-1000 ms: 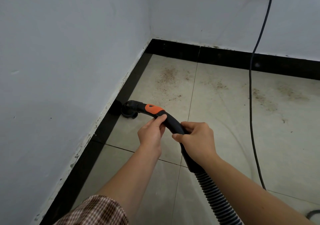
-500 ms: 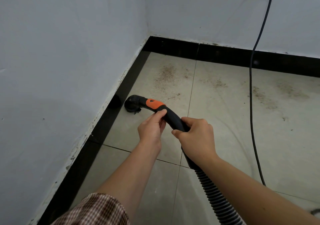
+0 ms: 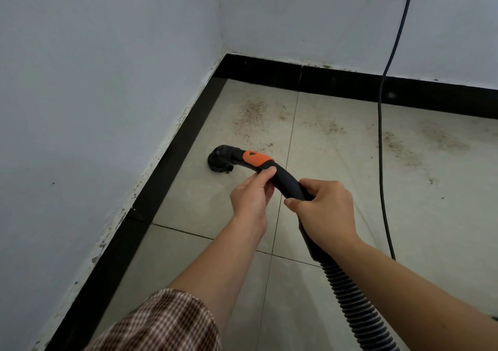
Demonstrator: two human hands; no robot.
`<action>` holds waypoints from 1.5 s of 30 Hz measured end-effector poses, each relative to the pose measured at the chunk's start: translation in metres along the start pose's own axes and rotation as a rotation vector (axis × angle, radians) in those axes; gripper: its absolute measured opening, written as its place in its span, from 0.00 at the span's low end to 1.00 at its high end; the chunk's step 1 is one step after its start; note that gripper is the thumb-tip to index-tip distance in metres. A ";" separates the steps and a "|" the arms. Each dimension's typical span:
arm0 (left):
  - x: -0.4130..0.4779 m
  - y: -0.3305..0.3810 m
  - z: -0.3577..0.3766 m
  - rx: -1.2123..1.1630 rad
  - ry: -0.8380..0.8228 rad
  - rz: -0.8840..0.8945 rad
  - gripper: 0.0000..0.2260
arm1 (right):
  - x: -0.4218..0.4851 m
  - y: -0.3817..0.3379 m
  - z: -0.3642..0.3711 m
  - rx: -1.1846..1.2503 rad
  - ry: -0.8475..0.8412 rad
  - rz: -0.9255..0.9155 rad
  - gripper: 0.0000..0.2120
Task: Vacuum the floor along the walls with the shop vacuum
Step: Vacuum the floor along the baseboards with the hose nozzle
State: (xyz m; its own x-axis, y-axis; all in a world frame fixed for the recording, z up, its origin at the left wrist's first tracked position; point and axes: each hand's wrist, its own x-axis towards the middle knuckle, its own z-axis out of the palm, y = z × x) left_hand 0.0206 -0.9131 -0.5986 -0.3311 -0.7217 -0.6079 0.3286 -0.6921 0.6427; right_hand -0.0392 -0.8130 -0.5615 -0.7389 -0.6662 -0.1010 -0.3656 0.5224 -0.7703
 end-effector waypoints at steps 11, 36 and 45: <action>-0.011 -0.020 0.024 -0.004 -0.073 -0.083 0.04 | -0.003 0.014 -0.026 0.044 0.058 0.069 0.06; -0.044 -0.074 0.071 0.062 -0.178 -0.198 0.05 | -0.021 0.056 -0.088 -0.001 0.170 0.166 0.04; -0.073 -0.098 0.077 0.090 -0.168 -0.256 0.06 | -0.047 0.069 -0.117 -0.013 0.189 0.201 0.02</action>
State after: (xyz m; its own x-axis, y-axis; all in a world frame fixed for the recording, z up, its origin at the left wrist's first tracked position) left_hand -0.0554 -0.7914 -0.5810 -0.5366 -0.5067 -0.6747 0.1389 -0.8417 0.5217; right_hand -0.0958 -0.6835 -0.5359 -0.8895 -0.4379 -0.1308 -0.2073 0.6417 -0.7384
